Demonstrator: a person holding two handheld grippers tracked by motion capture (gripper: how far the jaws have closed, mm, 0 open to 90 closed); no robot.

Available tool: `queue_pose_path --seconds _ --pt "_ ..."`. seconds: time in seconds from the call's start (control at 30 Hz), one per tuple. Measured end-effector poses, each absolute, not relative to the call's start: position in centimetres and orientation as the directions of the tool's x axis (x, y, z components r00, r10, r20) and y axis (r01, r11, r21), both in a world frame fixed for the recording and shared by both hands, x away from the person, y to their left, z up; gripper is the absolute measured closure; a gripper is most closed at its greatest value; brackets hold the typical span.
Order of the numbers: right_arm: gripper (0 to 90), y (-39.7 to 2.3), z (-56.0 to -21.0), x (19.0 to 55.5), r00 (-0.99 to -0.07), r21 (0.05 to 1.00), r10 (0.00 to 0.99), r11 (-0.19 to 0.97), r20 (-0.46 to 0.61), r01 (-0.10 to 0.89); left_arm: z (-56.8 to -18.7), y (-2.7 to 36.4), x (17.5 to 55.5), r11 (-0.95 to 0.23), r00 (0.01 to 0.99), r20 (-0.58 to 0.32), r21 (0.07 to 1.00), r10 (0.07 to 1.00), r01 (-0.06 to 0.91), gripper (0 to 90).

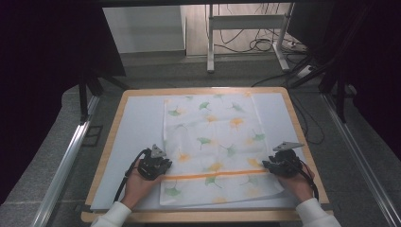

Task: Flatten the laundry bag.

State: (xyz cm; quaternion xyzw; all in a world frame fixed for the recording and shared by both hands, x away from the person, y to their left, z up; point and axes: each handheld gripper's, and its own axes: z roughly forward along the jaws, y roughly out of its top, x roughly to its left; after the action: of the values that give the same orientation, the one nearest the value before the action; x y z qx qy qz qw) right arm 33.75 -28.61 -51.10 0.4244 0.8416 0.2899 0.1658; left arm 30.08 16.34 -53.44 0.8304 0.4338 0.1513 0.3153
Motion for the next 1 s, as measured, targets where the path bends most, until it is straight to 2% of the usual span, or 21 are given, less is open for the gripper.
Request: queue_pose_path --seconds 0.13,0.3,0.7,1.0 --pt "80.5 -28.6 -51.0 33.9 -0.592 0.629 0.805 0.478 -0.034 0.614 -53.4 16.5 30.2 -0.42 0.584 -0.037 0.658 0.811 0.625 87.3" --pt "87.4 -28.6 -51.0 34.0 -0.605 0.632 0.796 0.48 -0.023 0.608 -53.3 16.8 30.4 -0.412 0.587 -0.051 0.663 0.808 0.625 88.8" --pt "88.5 -26.4 -50.6 34.0 -0.655 0.658 0.755 0.479 0.028 0.581 -52.6 19.7 30.3 -0.361 0.534 -0.053 0.68 0.844 0.638 89.1" --pt "88.4 -23.3 -50.8 33.5 -0.715 0.642 0.7 0.544 0.009 0.541 -52.6 22.3 30.3 -0.309 0.485 -0.076 0.684 0.871 0.661 88.8"
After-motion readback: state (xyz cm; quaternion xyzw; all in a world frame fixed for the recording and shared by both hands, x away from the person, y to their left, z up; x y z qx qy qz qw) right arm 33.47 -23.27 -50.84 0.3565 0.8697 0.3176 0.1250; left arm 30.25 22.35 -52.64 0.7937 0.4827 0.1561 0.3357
